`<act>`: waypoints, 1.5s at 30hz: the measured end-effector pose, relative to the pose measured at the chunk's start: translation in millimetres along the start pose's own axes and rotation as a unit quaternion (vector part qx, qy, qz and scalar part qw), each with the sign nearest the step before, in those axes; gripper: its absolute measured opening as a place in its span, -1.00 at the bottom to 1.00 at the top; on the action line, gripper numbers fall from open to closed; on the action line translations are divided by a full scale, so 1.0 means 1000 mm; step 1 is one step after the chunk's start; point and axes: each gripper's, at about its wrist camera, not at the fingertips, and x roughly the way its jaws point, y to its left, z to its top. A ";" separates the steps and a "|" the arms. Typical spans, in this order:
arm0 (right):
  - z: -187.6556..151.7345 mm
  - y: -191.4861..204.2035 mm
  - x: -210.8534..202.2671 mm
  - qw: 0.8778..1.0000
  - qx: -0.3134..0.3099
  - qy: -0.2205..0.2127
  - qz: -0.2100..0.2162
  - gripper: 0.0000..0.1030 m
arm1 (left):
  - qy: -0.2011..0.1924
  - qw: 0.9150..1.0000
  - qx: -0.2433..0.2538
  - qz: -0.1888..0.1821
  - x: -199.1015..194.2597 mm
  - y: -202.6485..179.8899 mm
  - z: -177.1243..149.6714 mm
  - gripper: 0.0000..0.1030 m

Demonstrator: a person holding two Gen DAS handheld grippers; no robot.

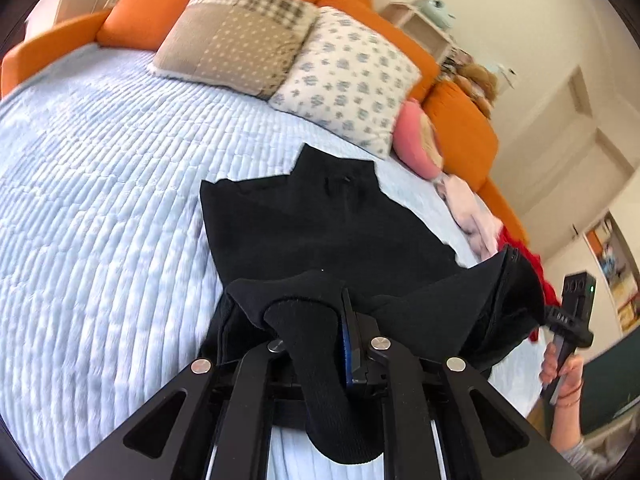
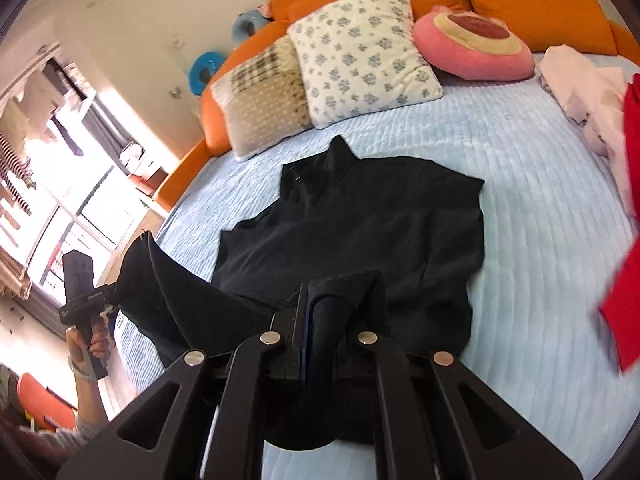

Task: Fold large clothes
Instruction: 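Lift the hem with both tools and fold it toward the collar, then open both tools and release the folded hem onto the jacket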

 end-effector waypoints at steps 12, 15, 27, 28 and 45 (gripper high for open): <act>0.114 -0.038 0.095 0.999 0.026 -0.001 -0.041 -0.85 | -0.001 0.998 -0.019 0.054 0.091 0.029 0.103 -0.72; 0.132 -0.050 0.121 0.998 0.031 0.004 -0.063 -0.85 | 0.014 0.997 -0.006 0.072 0.117 0.032 0.122 -0.72; 0.153 -0.130 0.203 0.984 0.162 0.036 -0.068 -0.84 | 0.081 0.987 -0.121 0.065 0.228 0.095 0.154 -0.65; 0.150 -0.136 0.209 0.982 0.173 0.041 -0.067 -0.79 | 0.087 0.986 -0.122 0.067 0.234 0.100 0.150 -0.63; 0.168 -0.125 0.137 0.985 0.111 0.029 -0.127 0.80 | 0.047 0.993 -0.065 0.092 0.183 0.074 0.162 0.35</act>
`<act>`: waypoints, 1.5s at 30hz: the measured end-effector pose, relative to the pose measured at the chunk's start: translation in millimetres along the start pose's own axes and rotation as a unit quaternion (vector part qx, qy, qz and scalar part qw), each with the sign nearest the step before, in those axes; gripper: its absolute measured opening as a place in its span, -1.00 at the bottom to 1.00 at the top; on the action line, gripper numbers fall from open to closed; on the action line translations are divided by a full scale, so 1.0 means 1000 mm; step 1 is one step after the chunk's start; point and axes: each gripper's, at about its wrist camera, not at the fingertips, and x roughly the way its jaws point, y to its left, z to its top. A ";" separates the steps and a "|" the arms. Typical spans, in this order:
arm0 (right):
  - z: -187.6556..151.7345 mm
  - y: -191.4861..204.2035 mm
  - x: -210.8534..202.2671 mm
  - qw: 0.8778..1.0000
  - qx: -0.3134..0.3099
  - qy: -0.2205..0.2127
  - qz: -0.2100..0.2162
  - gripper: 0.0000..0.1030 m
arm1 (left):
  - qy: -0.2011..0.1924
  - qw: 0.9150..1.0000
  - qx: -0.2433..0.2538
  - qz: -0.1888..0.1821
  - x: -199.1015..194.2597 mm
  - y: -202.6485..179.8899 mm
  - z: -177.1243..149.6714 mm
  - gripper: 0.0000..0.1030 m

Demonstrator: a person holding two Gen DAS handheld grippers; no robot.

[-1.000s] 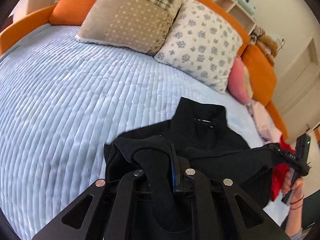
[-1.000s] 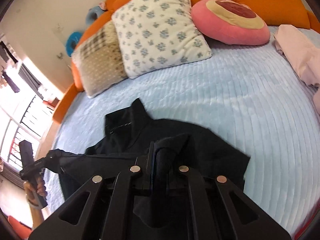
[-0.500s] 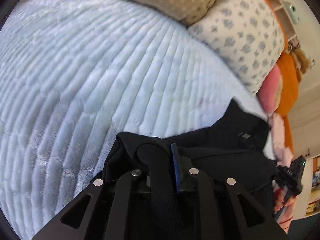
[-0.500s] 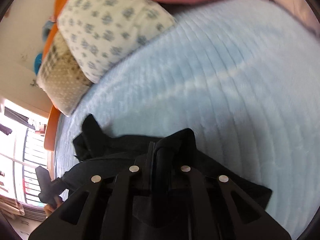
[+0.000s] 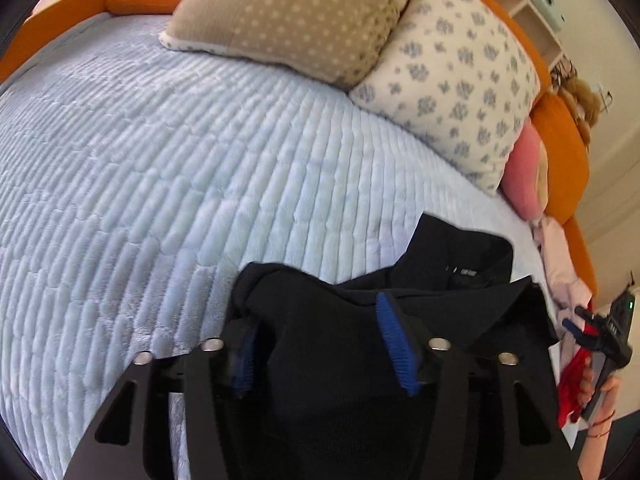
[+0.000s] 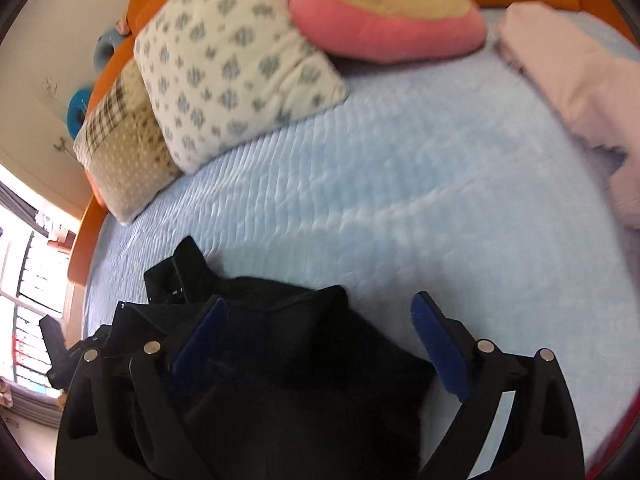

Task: Fold large clothes
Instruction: 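Open both tools and release the folded hem onto the jacket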

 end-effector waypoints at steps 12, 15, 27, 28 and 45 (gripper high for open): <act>-0.118 0.162 0.000 0.883 -0.463 -0.044 -0.070 0.36 | -0.042 0.991 0.102 0.070 -0.035 -0.027 -0.025 0.79; -0.135 0.175 0.030 0.865 -0.492 -0.027 -0.095 0.36 | -0.023 0.986 0.157 0.045 -0.031 -0.052 -0.053 0.79; -0.108 0.147 0.089 0.893 -0.428 -0.005 -0.141 -0.50 | 0.027 0.986 0.131 0.096 0.043 -0.050 -0.040 0.78; -0.101 0.146 0.089 0.896 -0.423 -0.015 -0.136 -0.73 | 0.022 0.987 0.124 0.098 0.045 -0.047 -0.033 0.78; -0.012 0.151 0.151 0.930 -0.330 -0.003 -0.163 -0.94 | -0.013 0.986 0.122 0.111 0.070 -0.061 0.003 0.78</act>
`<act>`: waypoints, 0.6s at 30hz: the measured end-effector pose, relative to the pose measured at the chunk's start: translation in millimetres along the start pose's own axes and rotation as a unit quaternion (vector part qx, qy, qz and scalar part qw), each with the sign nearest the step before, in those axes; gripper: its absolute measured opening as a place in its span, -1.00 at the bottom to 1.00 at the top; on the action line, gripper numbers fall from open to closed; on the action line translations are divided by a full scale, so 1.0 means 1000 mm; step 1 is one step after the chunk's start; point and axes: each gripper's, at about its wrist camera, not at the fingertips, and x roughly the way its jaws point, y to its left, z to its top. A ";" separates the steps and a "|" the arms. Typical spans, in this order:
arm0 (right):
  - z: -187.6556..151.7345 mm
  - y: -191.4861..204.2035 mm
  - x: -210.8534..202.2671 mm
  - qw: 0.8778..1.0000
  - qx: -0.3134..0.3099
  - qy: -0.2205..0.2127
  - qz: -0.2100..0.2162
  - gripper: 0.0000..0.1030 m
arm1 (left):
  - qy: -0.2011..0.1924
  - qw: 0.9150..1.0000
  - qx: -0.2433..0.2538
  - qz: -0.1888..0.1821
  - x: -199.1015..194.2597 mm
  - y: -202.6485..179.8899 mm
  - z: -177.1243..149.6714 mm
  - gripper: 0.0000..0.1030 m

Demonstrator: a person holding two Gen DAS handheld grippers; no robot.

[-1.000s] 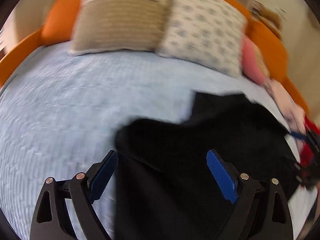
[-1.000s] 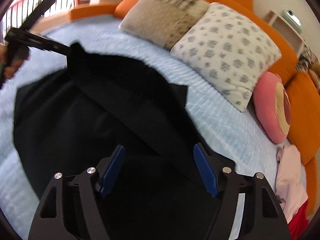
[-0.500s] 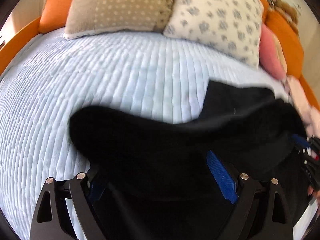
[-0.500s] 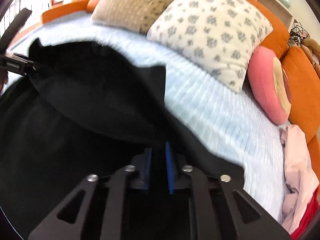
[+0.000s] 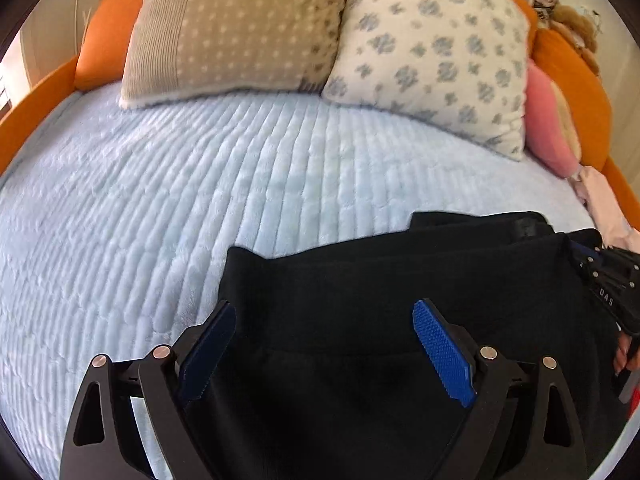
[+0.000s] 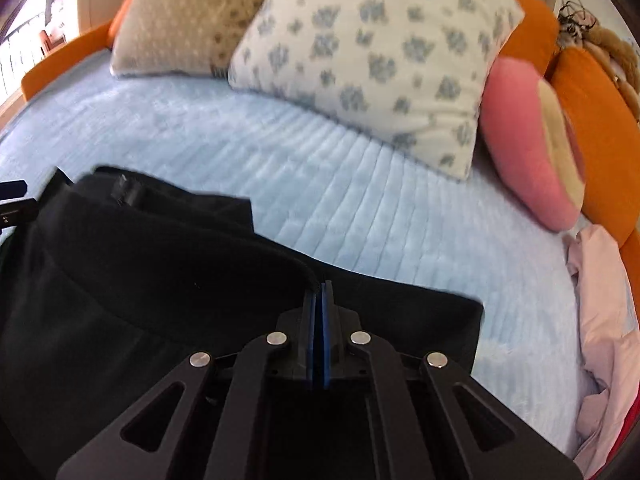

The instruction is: Fold large clothes

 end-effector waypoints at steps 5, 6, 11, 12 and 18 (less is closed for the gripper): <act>-0.002 0.006 0.025 0.999 -0.011 0.036 -0.018 -0.87 | 0.010 0.999 0.011 0.028 0.027 0.003 -0.010 0.78; -0.002 0.007 0.023 0.999 -0.016 0.038 -0.020 -0.87 | 0.012 1.000 0.008 0.027 0.027 0.004 -0.011 0.77; -0.012 -0.010 -0.012 0.998 -0.019 0.066 0.005 0.22 | 0.002 1.000 0.016 0.004 -0.005 0.003 -0.018 0.71; -0.017 -0.014 -0.025 0.998 -0.016 0.058 0.017 0.33 | -0.002 1.000 0.024 0.002 -0.016 0.002 -0.021 0.71; -0.066 -0.050 -0.095 0.998 0.017 0.040 0.034 0.66 | -0.015 0.999 0.037 -0.018 -0.080 0.011 -0.050 0.76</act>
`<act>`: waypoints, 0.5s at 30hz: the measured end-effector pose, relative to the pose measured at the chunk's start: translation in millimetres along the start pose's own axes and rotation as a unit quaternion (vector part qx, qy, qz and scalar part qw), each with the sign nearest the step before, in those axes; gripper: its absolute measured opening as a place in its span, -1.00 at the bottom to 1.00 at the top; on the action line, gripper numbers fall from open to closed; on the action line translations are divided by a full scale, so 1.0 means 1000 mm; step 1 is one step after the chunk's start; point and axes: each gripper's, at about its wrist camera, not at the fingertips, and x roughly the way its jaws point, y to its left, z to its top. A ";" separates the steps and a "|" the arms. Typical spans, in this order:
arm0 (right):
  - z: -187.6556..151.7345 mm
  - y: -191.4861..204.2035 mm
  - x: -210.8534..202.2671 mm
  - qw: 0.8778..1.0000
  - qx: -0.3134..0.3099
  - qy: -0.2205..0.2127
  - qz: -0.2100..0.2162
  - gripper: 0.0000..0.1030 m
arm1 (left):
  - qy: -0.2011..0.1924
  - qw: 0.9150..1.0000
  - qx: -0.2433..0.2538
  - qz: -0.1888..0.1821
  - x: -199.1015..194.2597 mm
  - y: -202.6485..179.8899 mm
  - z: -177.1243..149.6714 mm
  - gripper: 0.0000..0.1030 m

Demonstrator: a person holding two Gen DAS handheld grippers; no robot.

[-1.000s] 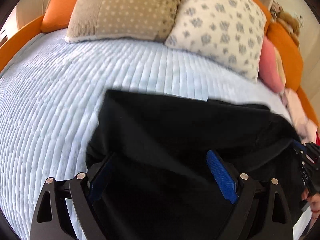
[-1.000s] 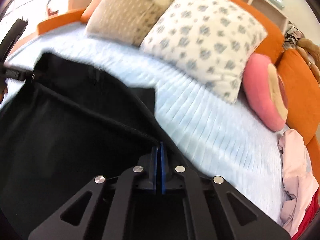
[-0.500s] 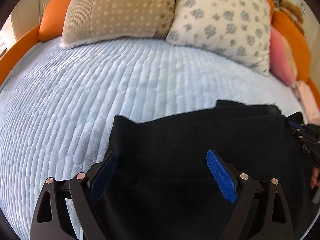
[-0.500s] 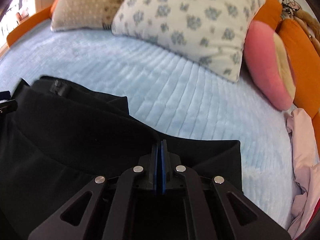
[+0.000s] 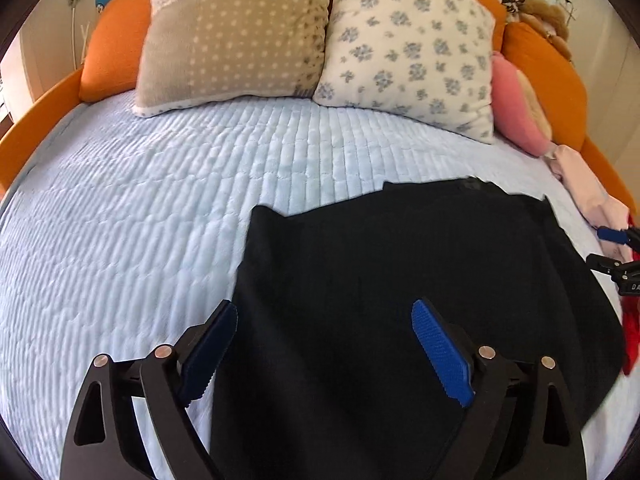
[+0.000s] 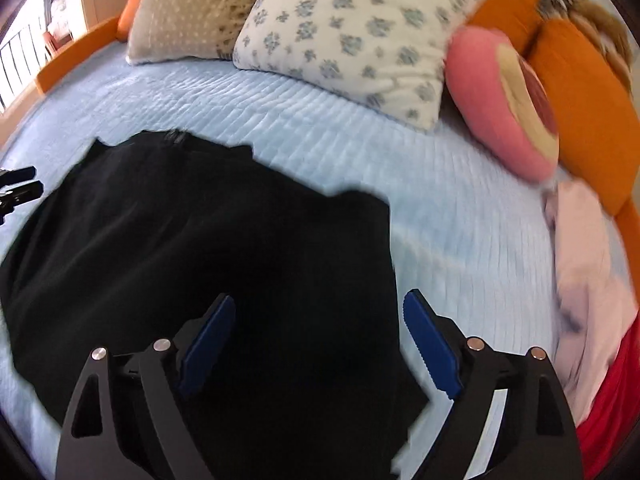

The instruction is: Fold large clothes

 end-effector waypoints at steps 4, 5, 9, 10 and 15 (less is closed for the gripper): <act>-0.051 -0.020 -0.036 0.998 0.046 -0.004 0.034 0.65 | 0.005 1.000 -0.003 -0.004 -0.034 0.009 -0.029 0.77; -0.064 -0.024 -0.043 0.997 0.056 -0.003 0.049 0.65 | 0.010 1.000 0.000 0.001 -0.041 0.011 -0.040 0.77; -0.115 -0.037 -0.050 0.993 0.096 0.013 0.060 0.64 | 0.028 0.999 -0.001 0.025 -0.050 0.025 -0.079 0.77; -0.129 -0.041 -0.049 0.991 0.114 0.019 0.067 0.64 | 0.034 0.999 -0.010 0.032 -0.048 0.032 -0.091 0.77; -0.167 -0.049 -0.036 0.971 0.174 0.028 0.161 0.49 | 0.079 0.995 -0.057 0.002 -0.018 0.058 -0.122 0.77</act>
